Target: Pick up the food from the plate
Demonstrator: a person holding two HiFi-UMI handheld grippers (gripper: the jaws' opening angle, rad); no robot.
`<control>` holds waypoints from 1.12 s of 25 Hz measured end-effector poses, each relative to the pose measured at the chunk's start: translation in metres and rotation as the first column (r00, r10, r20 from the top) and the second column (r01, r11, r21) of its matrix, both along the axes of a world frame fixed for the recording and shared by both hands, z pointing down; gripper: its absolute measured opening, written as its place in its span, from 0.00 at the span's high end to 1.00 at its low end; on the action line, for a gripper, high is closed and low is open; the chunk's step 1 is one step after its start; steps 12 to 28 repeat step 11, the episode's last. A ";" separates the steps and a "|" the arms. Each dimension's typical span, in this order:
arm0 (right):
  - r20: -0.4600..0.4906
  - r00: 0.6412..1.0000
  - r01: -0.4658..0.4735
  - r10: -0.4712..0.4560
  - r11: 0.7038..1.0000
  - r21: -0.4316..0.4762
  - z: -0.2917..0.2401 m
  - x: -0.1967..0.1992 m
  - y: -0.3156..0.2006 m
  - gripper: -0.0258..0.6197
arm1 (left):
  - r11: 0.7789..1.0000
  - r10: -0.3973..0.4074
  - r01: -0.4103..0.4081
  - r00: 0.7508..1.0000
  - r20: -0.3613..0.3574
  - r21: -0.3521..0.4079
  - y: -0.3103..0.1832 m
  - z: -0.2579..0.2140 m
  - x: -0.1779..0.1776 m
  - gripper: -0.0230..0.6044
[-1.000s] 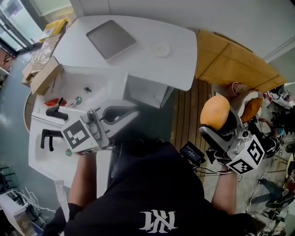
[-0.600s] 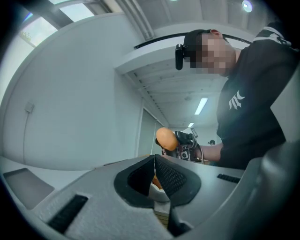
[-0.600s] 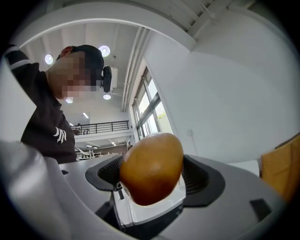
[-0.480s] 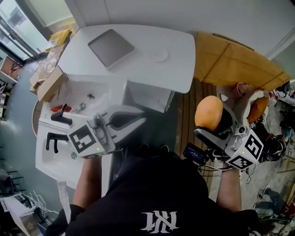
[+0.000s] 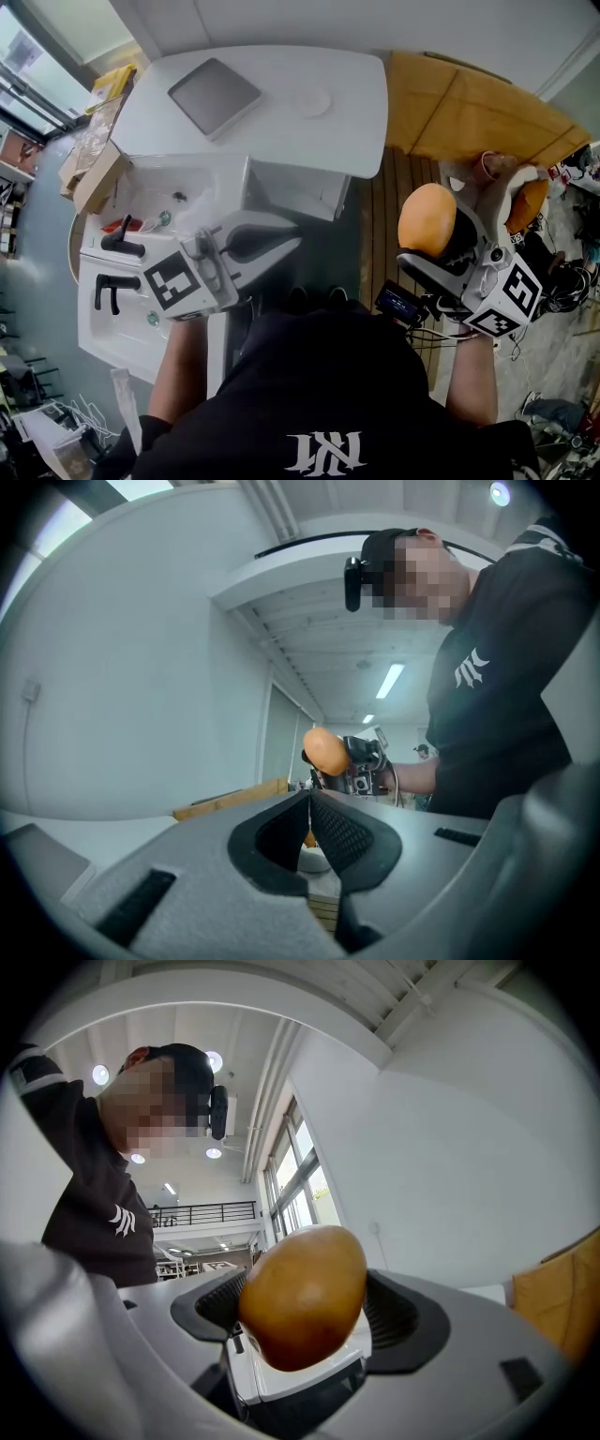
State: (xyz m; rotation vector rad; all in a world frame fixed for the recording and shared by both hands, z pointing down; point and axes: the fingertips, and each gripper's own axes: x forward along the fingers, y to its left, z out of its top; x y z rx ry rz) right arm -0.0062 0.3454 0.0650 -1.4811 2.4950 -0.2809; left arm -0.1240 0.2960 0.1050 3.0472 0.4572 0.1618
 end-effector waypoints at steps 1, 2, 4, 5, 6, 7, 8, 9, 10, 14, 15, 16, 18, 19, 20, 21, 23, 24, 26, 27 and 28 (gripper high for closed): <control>-0.001 1.000 0.000 0.000 1.000 0.000 0.000 0.000 0.000 0.35 | 1.000 0.003 -0.003 1.000 -0.003 0.010 0.001 -0.003 0.001 0.95; -0.001 1.000 0.000 0.000 1.000 0.001 0.000 0.001 -0.001 0.35 | 1.000 0.008 -0.008 1.000 -0.007 0.022 0.002 -0.007 0.001 0.95; -0.003 1.000 -0.001 0.001 1.000 0.004 0.000 0.002 -0.002 0.35 | 0.999 0.020 -0.020 1.000 -0.013 0.042 0.003 -0.012 0.003 0.95; -0.003 1.000 -0.003 0.003 1.000 0.005 0.000 0.003 -0.002 0.35 | 0.999 0.025 -0.024 1.000 -0.013 0.047 0.004 -0.014 0.004 0.95; -0.003 1.000 -0.004 0.004 1.000 0.006 -0.001 0.004 -0.001 0.35 | 0.998 0.028 -0.027 1.000 -0.012 0.050 0.004 -0.014 0.005 0.95; -0.001 1.000 -0.005 0.005 1.000 0.008 -0.001 0.006 -0.001 0.35 | 0.998 0.030 -0.030 0.999 -0.011 0.052 0.005 -0.014 0.006 0.95; -0.001 1.000 -0.005 0.005 1.000 0.010 -0.002 0.007 -0.001 0.35 | 0.998 0.033 -0.032 0.999 -0.008 0.055 0.006 -0.014 0.007 0.95; -0.001 1.000 -0.005 0.005 1.000 0.012 -0.003 0.008 -0.001 0.35 | 0.998 0.035 -0.035 0.999 -0.005 0.057 0.006 -0.014 0.009 0.95; -0.002 1.000 -0.004 0.005 1.000 0.013 -0.004 0.009 -0.001 0.35 | 0.998 0.037 -0.037 0.999 -0.002 0.060 0.007 -0.014 0.010 0.95; -0.003 1.000 -0.004 0.004 1.000 0.014 -0.004 0.009 0.000 0.35 | 0.997 0.038 -0.038 0.999 0.002 0.062 0.008 -0.013 0.011 0.95; -0.003 1.000 -0.004 0.004 1.000 0.014 -0.004 0.009 0.000 0.35 | 0.997 0.038 -0.038 0.999 0.002 0.062 0.008 -0.013 0.011 0.95; -0.003 1.000 -0.004 0.004 1.000 0.014 -0.004 0.009 0.000 0.35 | 0.997 0.038 -0.038 0.999 0.002 0.062 0.008 -0.013 0.011 0.95; -0.003 1.000 -0.004 0.004 1.000 0.014 -0.004 0.009 0.000 0.35 | 0.997 0.038 -0.038 0.999 0.002 0.062 0.008 -0.013 0.011 0.95; -0.003 1.000 -0.004 0.004 1.000 0.014 -0.004 0.009 0.000 0.35 | 0.997 0.038 -0.038 0.999 0.002 0.062 0.008 -0.013 0.011 0.95; -0.003 1.000 -0.004 0.004 1.000 0.014 -0.004 0.009 0.000 0.35 | 0.997 0.038 -0.038 0.999 0.002 0.062 0.008 -0.013 0.011 0.95; -0.003 1.000 -0.004 0.004 1.000 0.014 -0.004 0.009 0.000 0.35 | 0.997 0.038 -0.038 0.999 0.002 0.062 0.008 -0.013 0.011 0.95; -0.003 1.000 -0.004 0.004 1.000 0.014 -0.004 0.009 0.000 0.35 | 0.997 0.038 -0.038 0.999 0.002 0.062 0.008 -0.013 0.011 0.95; -0.003 1.000 -0.004 0.004 1.000 0.014 -0.004 0.009 0.000 0.35 | 0.997 0.038 -0.038 0.999 0.002 0.062 0.008 -0.013 0.011 0.95; -0.003 1.000 -0.004 0.004 1.000 0.014 -0.004 0.009 0.000 0.35 | 0.997 0.038 -0.038 0.999 0.002 0.062 0.008 -0.013 0.011 0.95; -0.003 1.000 -0.004 0.004 1.000 0.014 -0.004 0.009 0.000 0.35 | 0.997 0.038 -0.038 0.999 0.002 0.062 0.008 -0.013 0.011 0.95; -0.003 1.000 -0.004 0.004 1.000 0.014 -0.004 0.009 0.000 0.35 | 0.997 0.038 -0.038 0.999 0.002 0.062 0.008 -0.013 0.011 0.95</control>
